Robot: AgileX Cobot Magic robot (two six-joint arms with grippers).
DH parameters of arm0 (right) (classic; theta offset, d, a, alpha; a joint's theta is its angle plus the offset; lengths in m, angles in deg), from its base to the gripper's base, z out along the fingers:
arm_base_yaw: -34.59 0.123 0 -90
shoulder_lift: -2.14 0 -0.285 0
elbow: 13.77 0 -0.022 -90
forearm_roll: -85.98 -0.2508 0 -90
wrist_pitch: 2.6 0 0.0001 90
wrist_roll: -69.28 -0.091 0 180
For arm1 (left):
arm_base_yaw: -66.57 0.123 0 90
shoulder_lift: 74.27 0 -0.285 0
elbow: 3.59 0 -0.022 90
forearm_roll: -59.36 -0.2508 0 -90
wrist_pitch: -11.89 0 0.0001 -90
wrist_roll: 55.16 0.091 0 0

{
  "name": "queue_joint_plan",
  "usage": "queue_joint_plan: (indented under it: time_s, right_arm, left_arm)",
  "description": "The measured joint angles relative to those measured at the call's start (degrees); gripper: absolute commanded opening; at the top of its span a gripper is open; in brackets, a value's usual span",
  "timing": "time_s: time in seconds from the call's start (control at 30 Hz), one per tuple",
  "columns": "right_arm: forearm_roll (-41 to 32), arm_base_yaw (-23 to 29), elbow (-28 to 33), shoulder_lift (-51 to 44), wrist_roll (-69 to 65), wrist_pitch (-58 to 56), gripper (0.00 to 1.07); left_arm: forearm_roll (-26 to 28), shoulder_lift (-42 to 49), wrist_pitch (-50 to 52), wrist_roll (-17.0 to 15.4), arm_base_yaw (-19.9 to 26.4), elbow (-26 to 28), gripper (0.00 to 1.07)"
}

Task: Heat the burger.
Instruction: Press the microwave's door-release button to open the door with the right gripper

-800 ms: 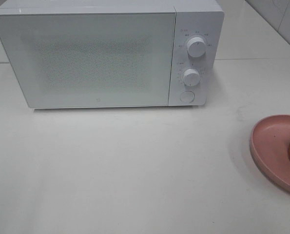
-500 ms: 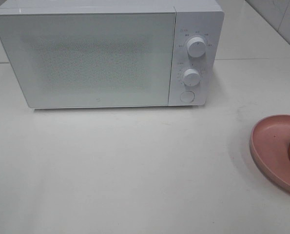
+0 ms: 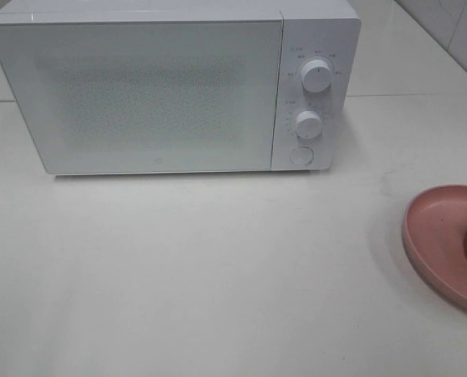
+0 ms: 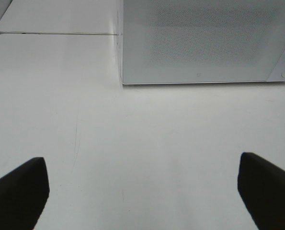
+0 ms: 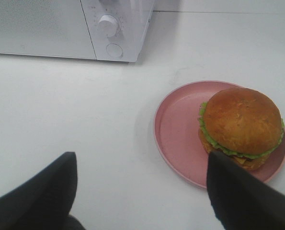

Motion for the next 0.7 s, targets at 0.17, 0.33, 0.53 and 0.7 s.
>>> queue_joint_plan:
  time_s: [0.17,0.33,0.53,0.7]
  right_arm:
    - [0.0,0.0,-0.3,5.0,0.0,3.5,0.74]
    - [0.0,0.0,-0.3,11.3,0.0,9.1,0.74]
    - [0.1,0.0,0.0,17.0,0.0,15.7,0.74]
    - [0.2,0.0,0.6,21.5,0.0,20.6,0.74]
  left_arm:
    - [0.0,0.0,0.0,0.0,0.0,0.0,1.00]
    - [0.0,0.0,0.0,0.0,0.0,0.0,1.00]
    - [0.0,0.0,0.0,0.0,0.0,0.0,1.00]
    - [0.0,0.0,0.0,0.0,0.0,0.0,1.00]
